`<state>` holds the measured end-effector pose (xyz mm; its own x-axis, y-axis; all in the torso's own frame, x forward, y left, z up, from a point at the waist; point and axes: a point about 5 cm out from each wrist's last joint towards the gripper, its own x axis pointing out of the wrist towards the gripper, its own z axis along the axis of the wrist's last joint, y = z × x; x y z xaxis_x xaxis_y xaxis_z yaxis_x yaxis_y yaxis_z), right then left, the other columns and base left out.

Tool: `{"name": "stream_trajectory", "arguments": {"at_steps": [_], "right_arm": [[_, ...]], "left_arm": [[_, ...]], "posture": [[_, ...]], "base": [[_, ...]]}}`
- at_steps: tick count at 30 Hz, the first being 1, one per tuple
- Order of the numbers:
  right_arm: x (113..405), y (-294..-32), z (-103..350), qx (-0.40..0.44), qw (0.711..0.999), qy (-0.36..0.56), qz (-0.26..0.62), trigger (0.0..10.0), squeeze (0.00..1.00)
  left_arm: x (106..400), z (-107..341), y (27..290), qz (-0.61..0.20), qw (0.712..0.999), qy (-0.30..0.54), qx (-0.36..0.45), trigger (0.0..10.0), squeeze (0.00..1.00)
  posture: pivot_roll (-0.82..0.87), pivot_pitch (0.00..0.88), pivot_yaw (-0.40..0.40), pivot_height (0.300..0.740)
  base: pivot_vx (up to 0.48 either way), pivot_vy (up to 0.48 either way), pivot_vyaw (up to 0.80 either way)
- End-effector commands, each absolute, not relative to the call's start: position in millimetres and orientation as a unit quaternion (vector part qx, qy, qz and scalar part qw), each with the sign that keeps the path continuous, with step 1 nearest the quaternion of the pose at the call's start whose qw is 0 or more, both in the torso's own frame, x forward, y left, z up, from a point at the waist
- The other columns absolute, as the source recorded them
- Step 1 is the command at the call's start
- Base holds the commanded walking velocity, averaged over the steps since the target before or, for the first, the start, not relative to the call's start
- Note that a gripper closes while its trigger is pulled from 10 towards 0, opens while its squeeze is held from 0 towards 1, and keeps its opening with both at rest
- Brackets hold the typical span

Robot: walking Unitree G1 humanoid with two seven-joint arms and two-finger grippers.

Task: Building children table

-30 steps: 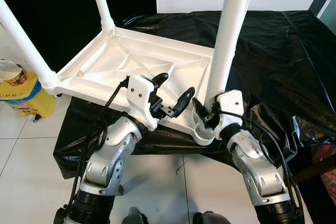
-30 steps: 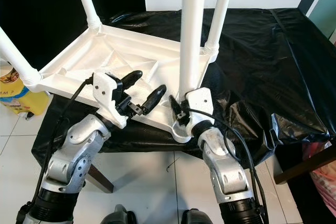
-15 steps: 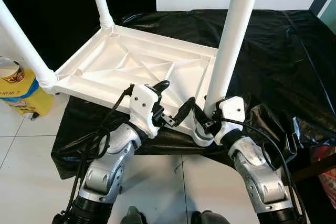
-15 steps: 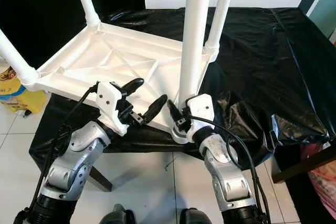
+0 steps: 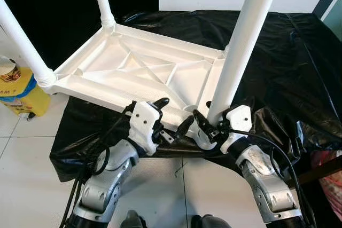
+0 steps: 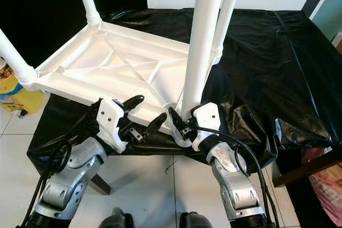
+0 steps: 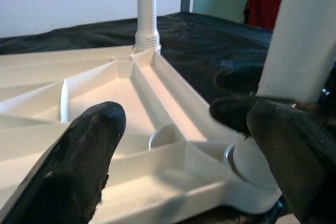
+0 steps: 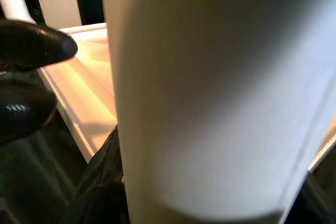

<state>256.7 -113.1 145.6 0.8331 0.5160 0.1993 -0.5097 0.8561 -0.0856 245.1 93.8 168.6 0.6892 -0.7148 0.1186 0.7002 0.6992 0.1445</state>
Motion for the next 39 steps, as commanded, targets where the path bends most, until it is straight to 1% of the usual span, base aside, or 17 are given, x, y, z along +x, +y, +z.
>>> {"name": "stream_trajectory", "arguments": {"at_steps": [1, 3, 6, 22, 33, 39], "right_arm": [[253.8, -112.4, 134.5, -0.015, 0.956, -0.086, 0.281, 10.0, 0.0], [253.3, -113.7, 130.8, -0.021, 0.953, -0.089, 0.289, 10.0, 0.0], [253.4, -115.2, 127.7, -0.026, 0.952, -0.091, 0.291, 10.0, 0.0], [258.8, -122.7, 113.9, -0.049, 0.944, -0.113, 0.307, 10.0, 0.0], [264.1, -125.2, 106.4, -0.043, 0.945, -0.114, 0.303, 10.0, 0.0], [260.2, -122.2, 104.0, -0.067, 0.935, -0.123, 0.327, 10.0, 0.0]], "left_arm": [[236.9, 165.8, 89.0, -0.437, 0.894, -0.082, 0.053, 10.0, 0.0], [231.1, 162.2, 91.0, -0.457, 0.883, -0.078, 0.067, 10.0, 0.0], [228.0, 160.8, 92.1, -0.468, 0.879, -0.071, 0.063, 10.0, 0.0], [227.1, 166.0, 93.1, -0.477, 0.873, -0.07, 0.078, 10.0, 0.0], [219.8, 164.0, 92.1, -0.487, 0.868, -0.062, 0.082, 10.0, 0.0], [219.5, 165.3, 92.6, -0.486, 0.868, -0.062, 0.082, 10.0, 0.0]], "posture": [[0.01, 0.111, -0.068, 0.74], [0.01, 0.111, -0.069, 0.74], [0.01, 0.109, -0.066, 0.74], [0.03, 0.12, -0.015, 0.74], [0.04, 0.131, -0.01, 0.74], [0.05, 0.134, -0.011, 0.74]], "base": [[0.0, 0.0, 0.0], [0.0, 0.0, 0.0], [0.0, 0.0, 0.0], [0.0, 0.0, 0.0], [0.0, 0.0, 0.0], [0.0, 0.0, 0.0]]}}
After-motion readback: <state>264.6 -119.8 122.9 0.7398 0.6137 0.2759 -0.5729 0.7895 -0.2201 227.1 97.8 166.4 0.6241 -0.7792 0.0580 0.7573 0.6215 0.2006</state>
